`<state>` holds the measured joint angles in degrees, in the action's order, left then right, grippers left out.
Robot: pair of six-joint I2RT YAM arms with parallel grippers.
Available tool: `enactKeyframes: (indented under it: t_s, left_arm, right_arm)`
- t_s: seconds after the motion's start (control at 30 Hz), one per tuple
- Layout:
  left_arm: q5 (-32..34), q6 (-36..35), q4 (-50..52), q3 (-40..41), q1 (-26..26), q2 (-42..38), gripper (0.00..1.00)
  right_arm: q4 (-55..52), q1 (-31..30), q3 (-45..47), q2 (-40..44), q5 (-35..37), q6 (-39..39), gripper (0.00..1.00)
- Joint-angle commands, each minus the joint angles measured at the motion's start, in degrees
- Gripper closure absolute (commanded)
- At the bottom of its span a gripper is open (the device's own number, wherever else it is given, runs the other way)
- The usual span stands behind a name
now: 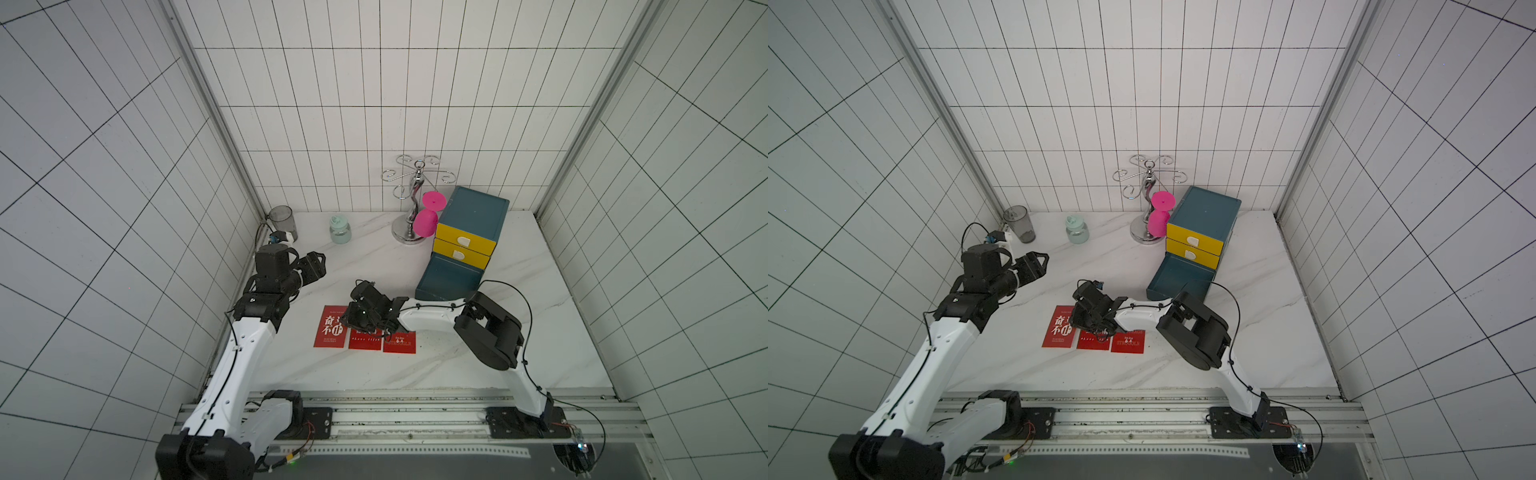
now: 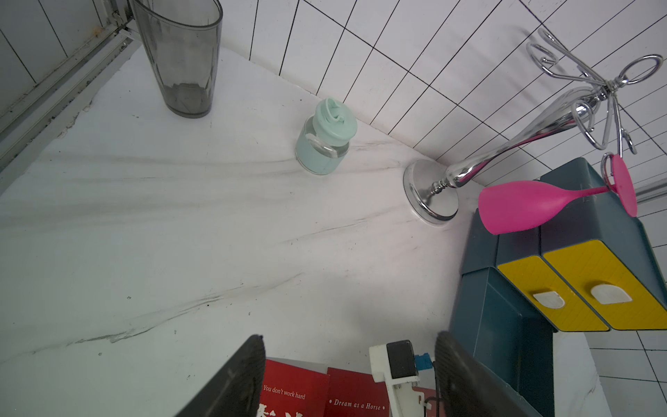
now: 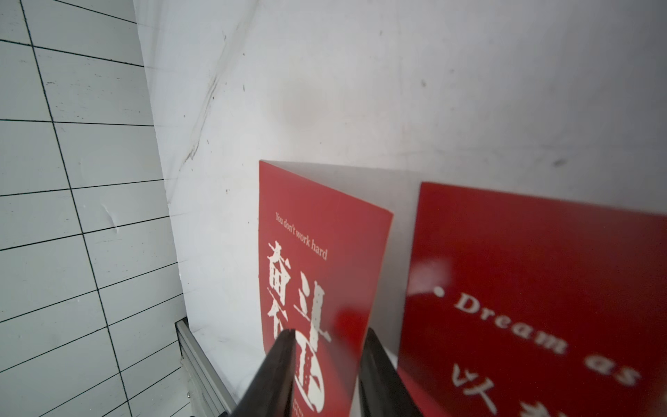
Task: Take the postcards out of the drawer
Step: Place the postcard at the center of the board.
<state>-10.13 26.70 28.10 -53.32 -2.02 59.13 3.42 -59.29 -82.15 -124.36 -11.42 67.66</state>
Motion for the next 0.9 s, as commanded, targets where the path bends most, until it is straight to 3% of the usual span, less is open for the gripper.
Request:
enactKeyframes:
  t_s: [0.0, 0.6, 0.87]
  left_arm:
    - [0.0, -1.1, -1.0, 0.7, 0.3, 0.3, 0.27]
    - [-0.2, -1.3, -1.5, 1.5, 0.4, 0.9, 0.25]
    - [-1.3, -1.4, -2.2, 1.6, 0.4, 1.8, 0.25]
  right_arm:
    - [-2.7, 0.2, -2.8, -0.3, 1.5, -1.2, 0.65]
    - [-8.1, 0.4, -7.3, -1.0, 1.8, -5.0, 0.59]
    - [-9.1, 1.6, -6.4, 4.8, 2.8, -8.9, 0.60]
